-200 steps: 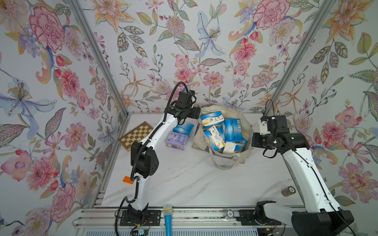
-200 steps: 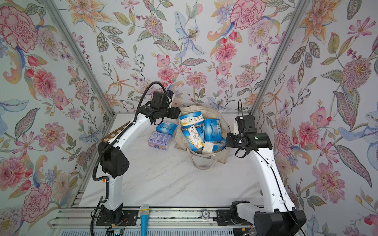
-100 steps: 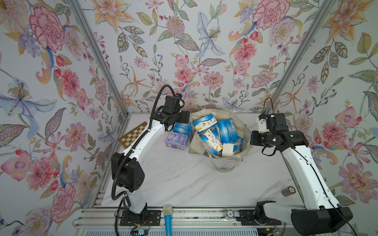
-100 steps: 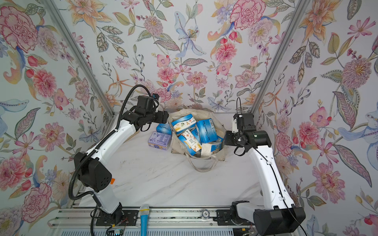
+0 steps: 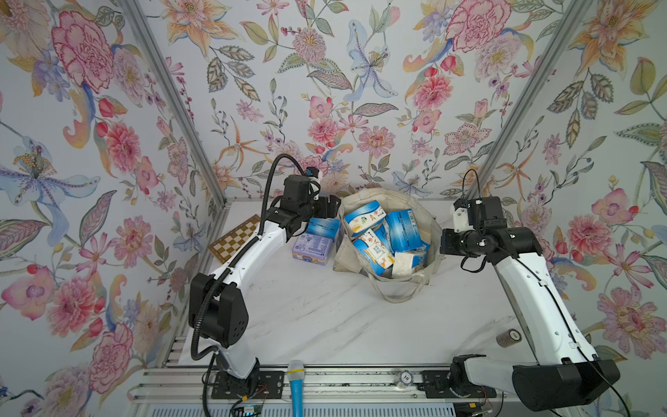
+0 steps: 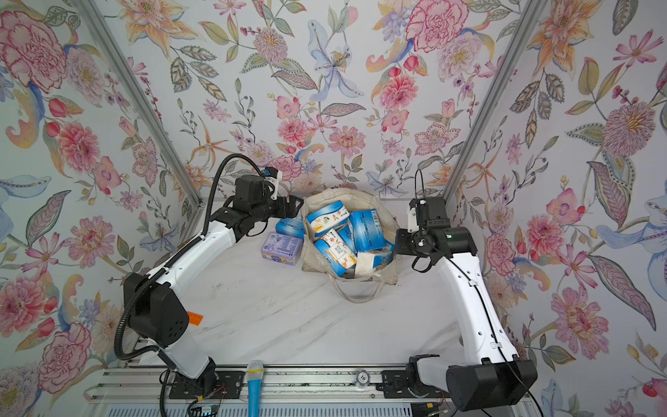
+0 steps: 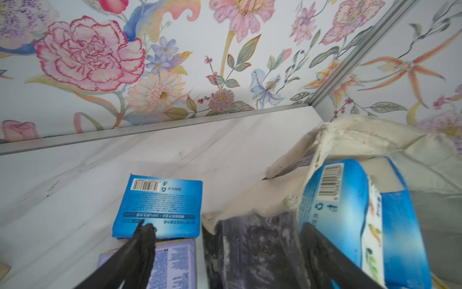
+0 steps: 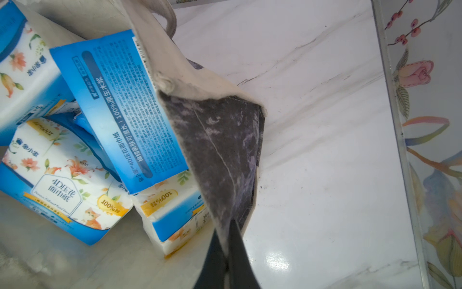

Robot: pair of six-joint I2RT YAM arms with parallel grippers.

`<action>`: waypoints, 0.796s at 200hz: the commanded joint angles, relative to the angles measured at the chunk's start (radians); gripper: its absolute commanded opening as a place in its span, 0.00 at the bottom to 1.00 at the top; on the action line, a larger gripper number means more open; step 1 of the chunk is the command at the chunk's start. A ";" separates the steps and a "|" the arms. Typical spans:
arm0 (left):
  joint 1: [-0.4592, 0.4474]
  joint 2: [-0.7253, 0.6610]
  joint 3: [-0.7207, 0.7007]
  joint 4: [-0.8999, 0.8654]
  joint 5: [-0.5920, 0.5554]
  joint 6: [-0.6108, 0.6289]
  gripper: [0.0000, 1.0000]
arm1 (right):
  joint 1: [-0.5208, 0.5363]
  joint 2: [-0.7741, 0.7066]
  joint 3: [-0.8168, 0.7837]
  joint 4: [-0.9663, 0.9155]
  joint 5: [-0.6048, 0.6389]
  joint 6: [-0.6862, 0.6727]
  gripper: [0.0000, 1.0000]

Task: Put tissues into the canvas bag
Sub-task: Adjust the canvas bag at the center of the board, then adjust the pack of facial tissues at the center of the board.

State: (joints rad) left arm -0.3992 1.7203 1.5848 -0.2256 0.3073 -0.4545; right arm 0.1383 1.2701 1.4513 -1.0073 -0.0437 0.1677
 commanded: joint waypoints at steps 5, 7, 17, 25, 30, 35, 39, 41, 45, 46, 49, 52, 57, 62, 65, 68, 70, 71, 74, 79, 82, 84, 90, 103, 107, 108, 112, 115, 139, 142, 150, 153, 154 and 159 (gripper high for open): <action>0.012 -0.027 0.042 0.043 0.073 -0.014 0.90 | 0.003 -0.011 0.015 0.022 0.031 -0.020 0.00; 0.011 -0.031 0.044 0.038 0.068 -0.011 0.90 | 0.003 -0.010 0.016 0.022 0.030 -0.020 0.00; 0.014 -0.048 0.054 0.004 0.039 0.007 0.91 | 0.003 -0.005 0.015 0.024 0.027 -0.022 0.00; 0.016 -0.065 0.063 -0.034 -0.001 0.017 0.91 | 0.003 -0.002 0.015 0.026 0.024 -0.024 0.00; 0.018 -0.073 0.072 -0.067 -0.032 0.026 0.91 | 0.003 0.000 0.015 0.028 0.023 -0.025 0.00; 0.021 -0.080 0.080 -0.101 -0.065 0.035 0.91 | 0.003 0.001 0.015 0.029 0.021 -0.026 0.00; 0.023 -0.088 0.084 -0.127 -0.095 0.040 0.91 | 0.003 0.004 0.015 0.030 0.019 -0.027 0.00; 0.024 -0.091 0.086 -0.141 -0.113 0.043 0.91 | 0.003 0.004 0.015 0.030 0.019 -0.027 0.00; 0.026 -0.096 0.088 -0.169 -0.150 0.043 0.91 | 0.003 0.004 0.015 0.031 0.017 -0.028 0.00; 0.026 -0.098 0.089 -0.177 -0.159 0.044 0.91 | 0.002 0.004 0.015 0.031 0.017 -0.028 0.00; 0.030 -0.102 0.091 -0.198 -0.185 0.046 0.90 | 0.003 0.005 0.016 0.032 0.016 -0.028 0.00; 0.031 -0.105 0.094 -0.218 -0.212 0.046 0.89 | 0.003 0.007 0.015 0.031 0.016 -0.029 0.00; 0.039 -0.102 0.099 -0.258 -0.247 0.048 0.83 | 0.003 0.006 0.015 0.032 0.015 -0.030 0.00; 0.044 -0.098 0.104 -0.295 -0.278 0.049 0.77 | 0.003 0.007 0.016 0.033 0.015 -0.030 0.00; 0.048 -0.092 0.106 -0.316 -0.295 0.049 0.74 | 0.003 0.008 0.016 0.033 0.014 -0.030 0.00; 0.051 -0.085 0.105 -0.334 -0.309 0.048 0.72 | 0.002 0.008 0.016 0.033 0.012 -0.030 0.00; 0.053 -0.080 0.104 -0.346 -0.318 0.049 0.72 | 0.003 0.008 0.017 0.033 0.012 -0.031 0.00; 0.055 -0.079 0.103 -0.351 -0.322 0.048 0.71 | 0.002 0.008 0.017 0.033 0.012 -0.031 0.00; 0.055 -0.070 0.101 -0.363 -0.331 0.048 0.71 | 0.003 0.010 0.017 0.033 0.010 -0.031 0.00; 0.056 -0.056 0.093 -0.380 -0.337 0.049 0.71 | 0.003 0.009 0.018 0.036 0.008 -0.031 0.00; 0.057 -0.047 0.085 -0.386 -0.336 0.048 0.71 | 0.003 0.010 0.019 0.035 0.007 -0.031 0.00; 0.057 -0.041 0.080 -0.387 -0.332 0.047 0.71 | 0.002 0.011 0.019 0.035 0.007 -0.032 0.00; 0.056 -0.024 0.059 -0.381 -0.314 0.044 0.72 | 0.004 0.012 0.022 0.035 0.006 -0.031 0.00; 0.054 0.019 0.005 -0.342 -0.262 0.026 0.73 | 0.004 0.014 0.024 0.035 0.005 -0.031 0.00; 0.052 0.029 -0.010 -0.326 -0.251 0.021 0.73 | 0.004 0.014 0.024 0.038 0.003 -0.031 0.00; 0.051 0.033 -0.014 -0.323 -0.249 0.021 0.73 | 0.004 0.015 0.024 0.037 0.002 -0.031 0.00; 0.049 0.050 -0.026 -0.309 -0.247 0.016 0.73 | 0.006 0.015 0.027 0.038 0.002 -0.032 0.00; 0.047 0.060 -0.033 -0.301 -0.246 0.013 0.73 | 0.006 0.016 0.027 0.038 0.001 -0.031 0.00; 0.031 0.149 -0.035 -0.269 -0.247 0.012 0.72 | 0.007 0.019 0.032 0.038 -0.003 -0.032 0.00; 0.029 0.159 -0.029 -0.270 -0.249 0.013 0.72 | 0.009 0.019 0.033 0.037 -0.004 -0.033 0.00; 0.022 0.187 -0.014 -0.274 -0.255 0.022 0.71 | 0.009 0.019 0.035 0.038 -0.004 -0.033 0.00; 0.020 0.196 -0.010 -0.276 -0.260 0.025 0.71 | 0.009 0.017 0.034 0.039 -0.004 -0.033 0.00; 0.018 0.200 -0.008 -0.276 -0.261 0.026 0.71 | 0.009 0.017 0.034 0.038 -0.004 -0.033 0.00; 0.013 0.214 -0.001 -0.277 -0.269 0.029 0.71 | 0.009 0.017 0.036 0.038 -0.004 -0.033 0.00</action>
State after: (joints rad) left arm -0.3622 1.8874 1.5642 -0.4953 0.0662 -0.4339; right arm 0.1440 1.2896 1.4517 -1.0058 -0.0456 0.1490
